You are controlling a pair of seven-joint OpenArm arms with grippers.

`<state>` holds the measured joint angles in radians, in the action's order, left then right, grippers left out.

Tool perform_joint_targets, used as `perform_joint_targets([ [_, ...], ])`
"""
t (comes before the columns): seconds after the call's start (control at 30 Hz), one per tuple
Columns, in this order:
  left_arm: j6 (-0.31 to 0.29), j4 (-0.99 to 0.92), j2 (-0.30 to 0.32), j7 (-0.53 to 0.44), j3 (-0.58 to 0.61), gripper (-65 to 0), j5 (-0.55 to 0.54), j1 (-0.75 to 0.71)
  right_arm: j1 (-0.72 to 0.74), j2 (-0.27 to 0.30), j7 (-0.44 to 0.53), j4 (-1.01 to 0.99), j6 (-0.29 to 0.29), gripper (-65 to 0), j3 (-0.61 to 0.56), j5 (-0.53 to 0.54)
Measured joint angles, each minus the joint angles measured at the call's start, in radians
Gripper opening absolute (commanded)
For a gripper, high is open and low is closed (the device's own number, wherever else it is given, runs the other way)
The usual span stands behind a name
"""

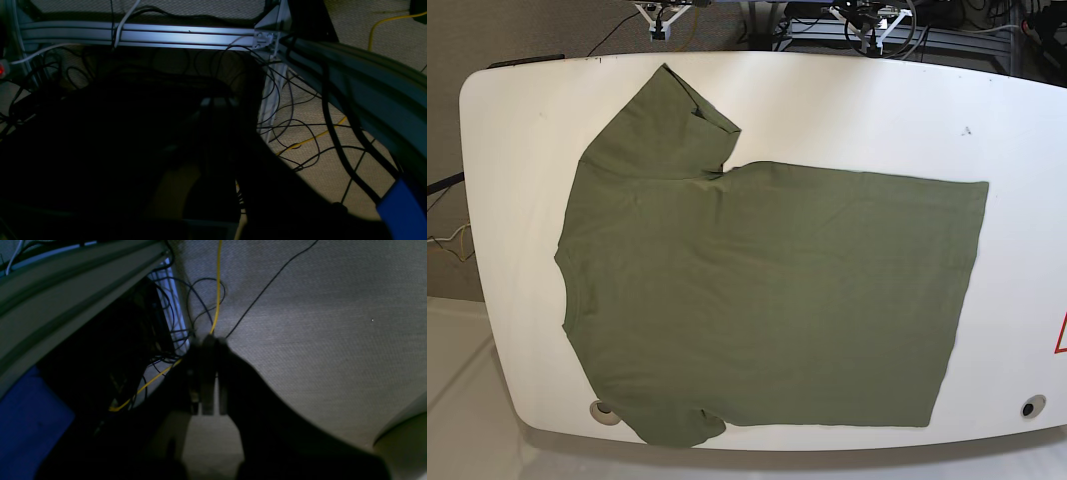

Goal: Fold the T-shirt properly

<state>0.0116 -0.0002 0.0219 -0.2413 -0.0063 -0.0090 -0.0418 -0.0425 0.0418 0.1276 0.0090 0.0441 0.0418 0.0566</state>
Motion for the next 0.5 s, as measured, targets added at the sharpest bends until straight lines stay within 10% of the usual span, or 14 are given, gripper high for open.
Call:
perform_joint_targets([
  [0.5,0.007,0.003,0.000,0.002,0.005,-65.0,0.000,-0.005,-0.019,0.002,0.000,0.016,0.000,-65.0,0.006,0.000],
])
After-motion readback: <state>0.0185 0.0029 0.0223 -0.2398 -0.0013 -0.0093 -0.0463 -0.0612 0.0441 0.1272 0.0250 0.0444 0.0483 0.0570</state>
